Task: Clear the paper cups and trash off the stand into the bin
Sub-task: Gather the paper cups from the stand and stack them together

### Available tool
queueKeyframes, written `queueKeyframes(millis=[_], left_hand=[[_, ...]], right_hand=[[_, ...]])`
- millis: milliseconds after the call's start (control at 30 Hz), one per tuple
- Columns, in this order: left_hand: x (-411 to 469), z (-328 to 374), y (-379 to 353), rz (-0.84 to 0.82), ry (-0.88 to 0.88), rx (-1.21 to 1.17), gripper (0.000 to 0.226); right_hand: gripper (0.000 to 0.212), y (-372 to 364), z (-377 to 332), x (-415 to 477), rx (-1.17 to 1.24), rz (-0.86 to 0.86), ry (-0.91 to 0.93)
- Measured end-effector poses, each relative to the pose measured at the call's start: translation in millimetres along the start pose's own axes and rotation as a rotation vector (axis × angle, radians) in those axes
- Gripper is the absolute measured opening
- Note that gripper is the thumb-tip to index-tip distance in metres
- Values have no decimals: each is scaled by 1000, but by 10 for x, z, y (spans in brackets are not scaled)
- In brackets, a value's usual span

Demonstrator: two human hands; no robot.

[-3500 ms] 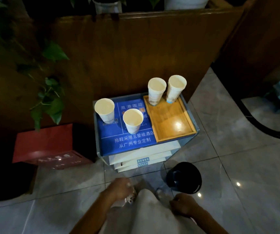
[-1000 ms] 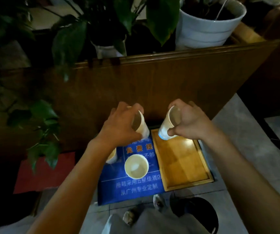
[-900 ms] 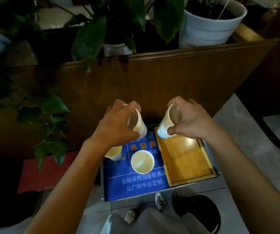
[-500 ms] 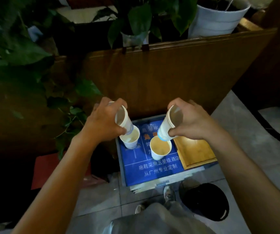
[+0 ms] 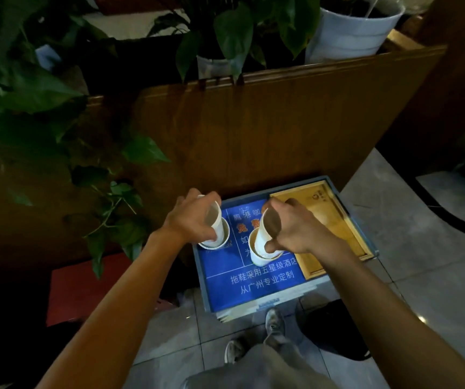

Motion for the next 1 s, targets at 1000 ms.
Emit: queueKeyframes(millis=[1000], left_hand=[[-272,-45,-1127,-178,68,160,98]], right_hand=[[103,-1037,327,-205,-106,-77,-195]])
Point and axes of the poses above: each hand's wrist, its own x-axis towards the middle knuckle, its own y-axis out of the back of the hand, z = x × y, the point moved 8 cm from there along x, towards the middle knuckle, and after that the axes turned 7 degrees about y, right-handed, at the moved point
